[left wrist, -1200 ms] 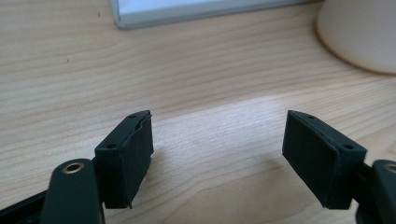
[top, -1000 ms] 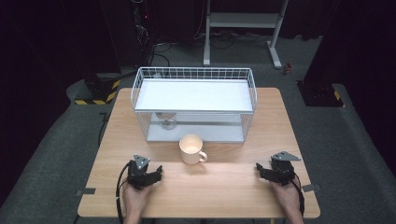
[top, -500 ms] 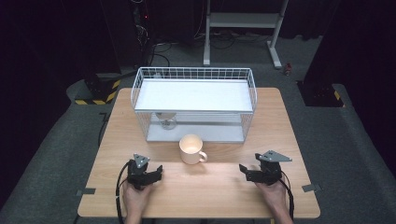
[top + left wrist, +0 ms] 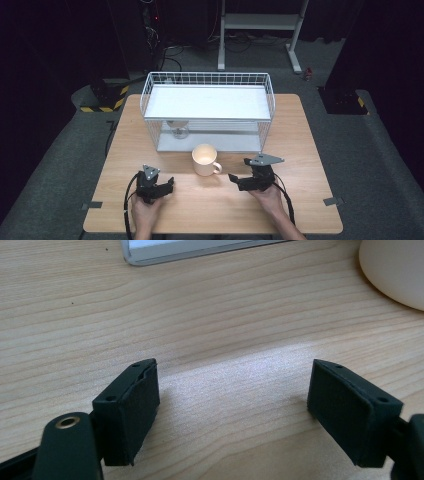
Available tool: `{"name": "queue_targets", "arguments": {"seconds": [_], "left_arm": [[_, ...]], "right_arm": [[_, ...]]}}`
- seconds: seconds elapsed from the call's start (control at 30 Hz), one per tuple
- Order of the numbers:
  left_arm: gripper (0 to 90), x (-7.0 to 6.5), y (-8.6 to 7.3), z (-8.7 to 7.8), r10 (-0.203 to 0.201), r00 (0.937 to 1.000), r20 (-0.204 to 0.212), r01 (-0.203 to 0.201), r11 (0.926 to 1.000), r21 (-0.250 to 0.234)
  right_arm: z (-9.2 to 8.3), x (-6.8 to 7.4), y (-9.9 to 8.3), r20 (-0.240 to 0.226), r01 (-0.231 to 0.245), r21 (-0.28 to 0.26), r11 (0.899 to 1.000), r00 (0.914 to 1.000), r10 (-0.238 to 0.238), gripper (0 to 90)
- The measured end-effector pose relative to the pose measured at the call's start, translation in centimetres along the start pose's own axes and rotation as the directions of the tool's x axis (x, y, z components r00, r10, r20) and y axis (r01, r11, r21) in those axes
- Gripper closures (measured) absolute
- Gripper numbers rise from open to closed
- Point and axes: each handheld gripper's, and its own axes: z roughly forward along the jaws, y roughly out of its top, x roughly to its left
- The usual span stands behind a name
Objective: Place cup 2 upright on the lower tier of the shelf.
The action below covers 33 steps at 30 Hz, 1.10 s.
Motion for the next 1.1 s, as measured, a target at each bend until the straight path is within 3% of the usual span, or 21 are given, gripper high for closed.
{"name": "queue_targets", "arguments": {"seconds": [0.13,0.53,1.1], "left_arm": [[21.2,0.0,0.0,0.0,0.0,1.0,0.001,0.0,1.0,0.0],[21.3,0.0,0.0,0.0,0.003,1.0,-0.002,-0.003,1.0,0.0],[21.3,0.0,0.0,0.0,0.005,1.0,0.0,-0.005,1.0,0.001]], "right_arm": [[1.2,0.9,1.1,-0.018,0.033,0.007,0.999,0.9993,-0.033,11.0],[3.6,2.5,3.7,-0.051,0.073,0.015,0.997,0.9961,-0.072,10.0],[5.7,3.8,5.8,-0.062,0.108,0.01,0.994,0.9923,-0.107,9.4]]}}
